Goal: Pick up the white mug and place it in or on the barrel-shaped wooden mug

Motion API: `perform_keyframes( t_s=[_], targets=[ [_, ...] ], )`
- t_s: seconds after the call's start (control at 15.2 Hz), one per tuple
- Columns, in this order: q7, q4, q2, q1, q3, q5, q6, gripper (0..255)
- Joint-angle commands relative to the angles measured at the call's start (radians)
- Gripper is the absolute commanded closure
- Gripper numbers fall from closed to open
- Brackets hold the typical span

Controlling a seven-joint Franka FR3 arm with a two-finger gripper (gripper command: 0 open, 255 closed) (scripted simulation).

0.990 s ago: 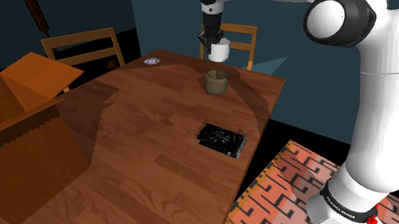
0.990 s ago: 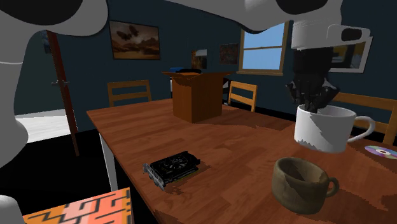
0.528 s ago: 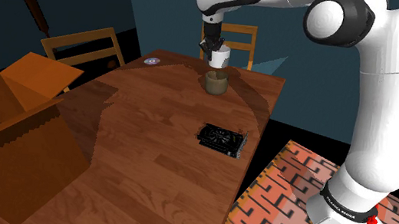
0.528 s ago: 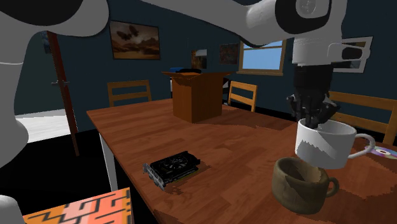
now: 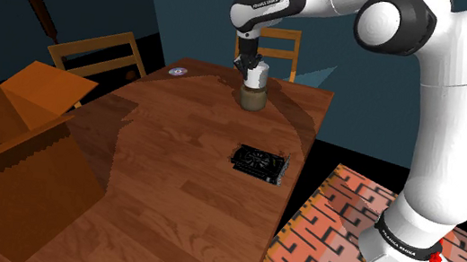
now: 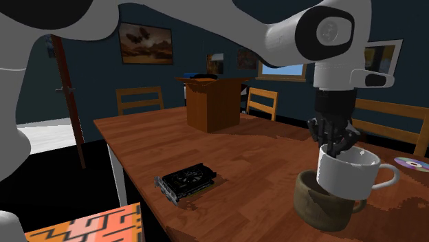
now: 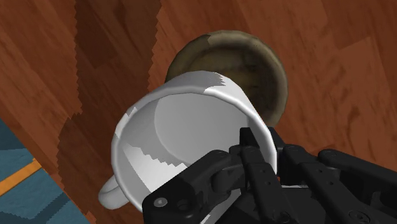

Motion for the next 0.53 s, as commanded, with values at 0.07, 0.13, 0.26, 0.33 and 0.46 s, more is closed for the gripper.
perform_keyframes(
  t_s=[0.07,0.13,0.26,0.33,0.46],
  targets=[
    [0.001,-0.006,0.000,0.001,0.000,0.000,0.006,255],
    [0.001,-0.006,0.000,0.001,0.000,0.000,0.006,255],
    [0.001,-0.006,0.000,0.001,0.000,0.000,0.006,255],
    [0.001,-0.006,0.000,0.001,0.000,0.000,0.006,255],
    [0.001,-0.006,0.000,0.001,0.000,0.000,0.007,0]
  ],
)
